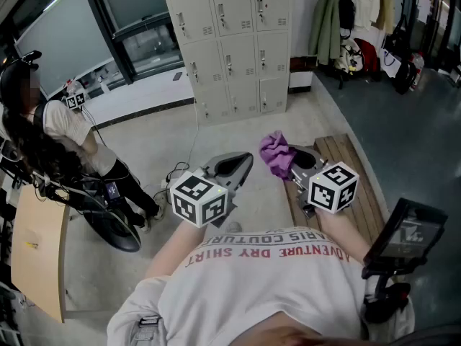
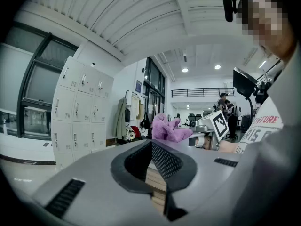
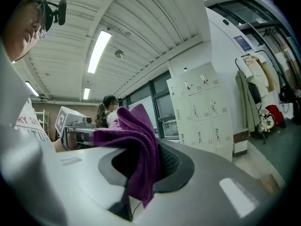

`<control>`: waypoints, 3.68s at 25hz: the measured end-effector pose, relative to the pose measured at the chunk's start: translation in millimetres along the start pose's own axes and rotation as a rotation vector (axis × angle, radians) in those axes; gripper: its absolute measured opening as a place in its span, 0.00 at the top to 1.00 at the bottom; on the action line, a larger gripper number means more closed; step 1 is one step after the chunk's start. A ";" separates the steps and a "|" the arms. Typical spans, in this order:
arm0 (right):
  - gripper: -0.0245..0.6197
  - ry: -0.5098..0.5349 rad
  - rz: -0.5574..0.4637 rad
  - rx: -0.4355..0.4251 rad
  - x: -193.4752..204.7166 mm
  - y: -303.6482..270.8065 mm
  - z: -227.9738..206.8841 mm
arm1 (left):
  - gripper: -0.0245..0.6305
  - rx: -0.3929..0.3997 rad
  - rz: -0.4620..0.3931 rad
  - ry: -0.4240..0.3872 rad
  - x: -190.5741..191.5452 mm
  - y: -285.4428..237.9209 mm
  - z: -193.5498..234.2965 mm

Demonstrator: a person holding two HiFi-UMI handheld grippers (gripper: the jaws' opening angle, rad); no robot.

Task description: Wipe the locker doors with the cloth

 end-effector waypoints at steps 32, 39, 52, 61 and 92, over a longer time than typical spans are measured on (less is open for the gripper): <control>0.85 -0.130 -0.076 0.060 -11.2 -45.6 -90.3 | 0.96 0.085 0.033 0.029 -17.6 -89.4 76.0; 0.85 -0.148 -0.049 0.067 -18.9 -170.3 -187.8 | 0.96 0.057 0.040 0.057 -15.9 -158.1 221.8; 0.85 -0.105 -0.098 0.046 -125.4 -425.1 -377.0 | 0.96 0.007 0.011 0.039 -102.2 -296.4 509.8; 0.85 -0.121 -0.095 0.018 -128.0 -503.8 -456.2 | 0.96 0.006 0.000 0.075 -101.6 -349.7 599.7; 0.87 -0.047 -0.131 -0.143 -230.7 -776.9 -730.8 | 0.96 -0.114 -0.024 0.056 -189.5 -566.4 900.9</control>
Point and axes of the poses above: the fingertips, and each gripper's own axes: y backward along the fingers, z to its left, x out of its underside, the point moved 5 cm from there along y, backward along the fingers, and after that the axes turned 2 degrees about z, right-handed, at the moved point
